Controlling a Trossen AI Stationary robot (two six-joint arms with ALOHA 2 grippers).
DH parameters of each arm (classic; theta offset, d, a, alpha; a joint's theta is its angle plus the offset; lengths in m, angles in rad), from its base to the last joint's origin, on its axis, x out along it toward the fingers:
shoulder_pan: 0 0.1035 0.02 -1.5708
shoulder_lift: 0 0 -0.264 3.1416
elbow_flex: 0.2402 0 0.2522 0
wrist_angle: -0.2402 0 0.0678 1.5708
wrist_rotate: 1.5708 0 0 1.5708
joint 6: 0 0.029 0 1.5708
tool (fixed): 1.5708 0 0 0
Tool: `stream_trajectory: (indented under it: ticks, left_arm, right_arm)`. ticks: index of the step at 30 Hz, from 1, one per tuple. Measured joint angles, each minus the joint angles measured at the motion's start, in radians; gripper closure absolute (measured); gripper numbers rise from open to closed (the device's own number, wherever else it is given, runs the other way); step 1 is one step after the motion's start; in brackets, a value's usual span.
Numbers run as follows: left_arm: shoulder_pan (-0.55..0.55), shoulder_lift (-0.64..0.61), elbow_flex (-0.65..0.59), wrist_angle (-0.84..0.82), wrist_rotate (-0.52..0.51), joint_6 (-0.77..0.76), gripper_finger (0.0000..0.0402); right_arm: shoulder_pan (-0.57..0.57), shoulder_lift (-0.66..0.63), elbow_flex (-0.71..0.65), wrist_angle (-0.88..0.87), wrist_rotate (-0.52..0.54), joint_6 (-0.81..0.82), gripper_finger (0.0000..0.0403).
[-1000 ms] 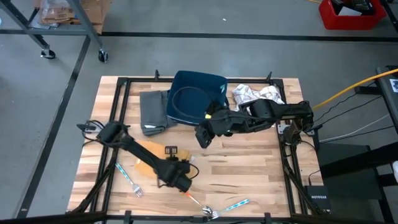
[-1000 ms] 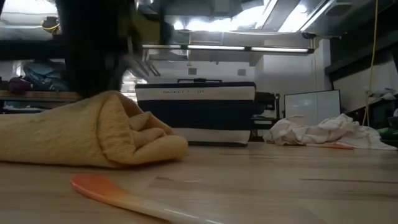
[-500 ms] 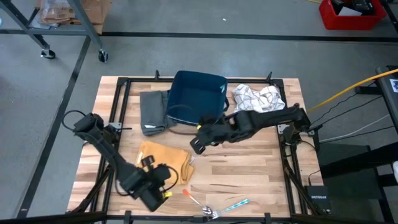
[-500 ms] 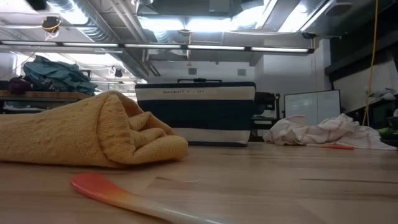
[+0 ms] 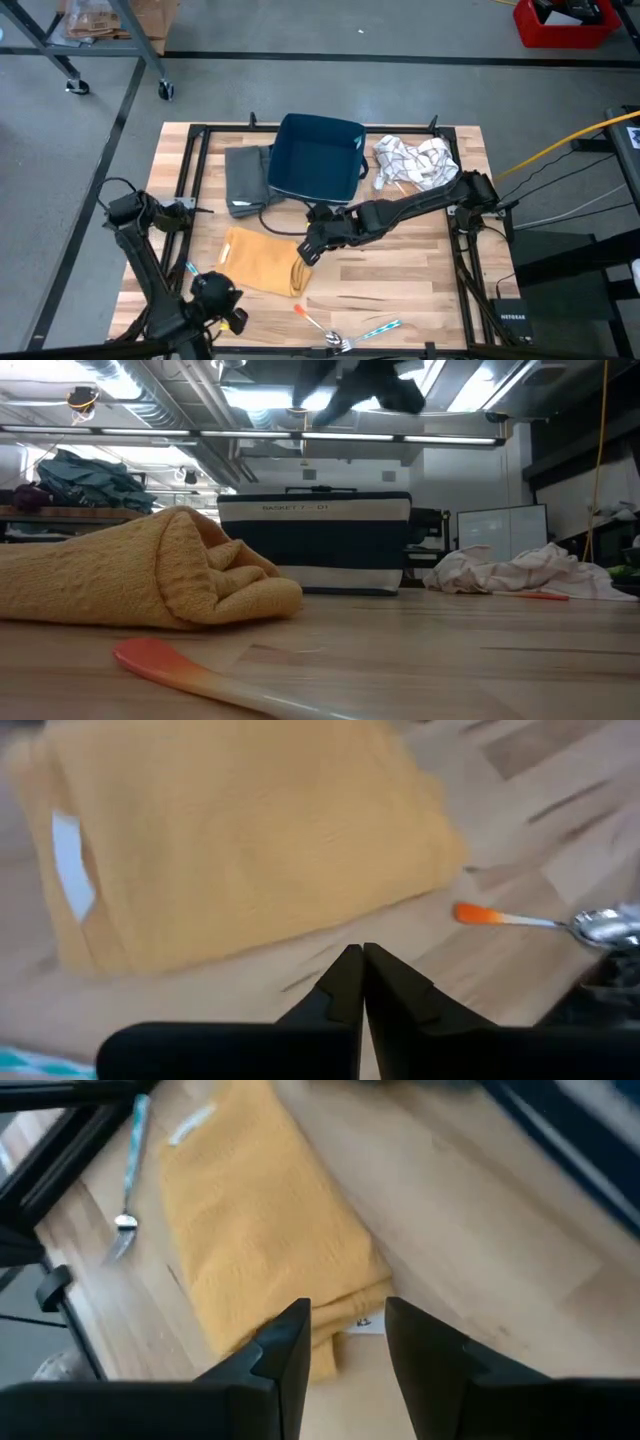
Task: Fold towel
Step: Stack the yellow towel on the gray towel
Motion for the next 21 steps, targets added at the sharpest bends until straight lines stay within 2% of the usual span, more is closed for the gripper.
stream_trajectory:
  ticks: [7, 10, 15, 21]
  left_arm:
    - [0.023, 0.002, -0.200, 0.279, -0.001, -0.039, 0.0398]
    - [0.042, 0.002, -0.261, 0.342, 0.008, -0.040, 0.0400]
    - [0.068, 0.002, -0.303, 0.343, 0.101, -0.041, 0.0400]
    - [0.078, 0.001, -0.304, 0.269, 0.115, -0.041, 0.0401]
  right_arm:
    - [0.000, 0.001, -0.173, 0.227, -0.026, 0.110, 0.0269]
    - [0.000, 0.007, -0.223, 0.330, -0.034, 0.160, 0.0269]
    - [0.000, 0.054, -0.255, 0.427, -0.024, 0.215, 0.0269]
    - [0.000, 0.150, -0.255, 0.514, -0.010, 0.264, 0.0269]
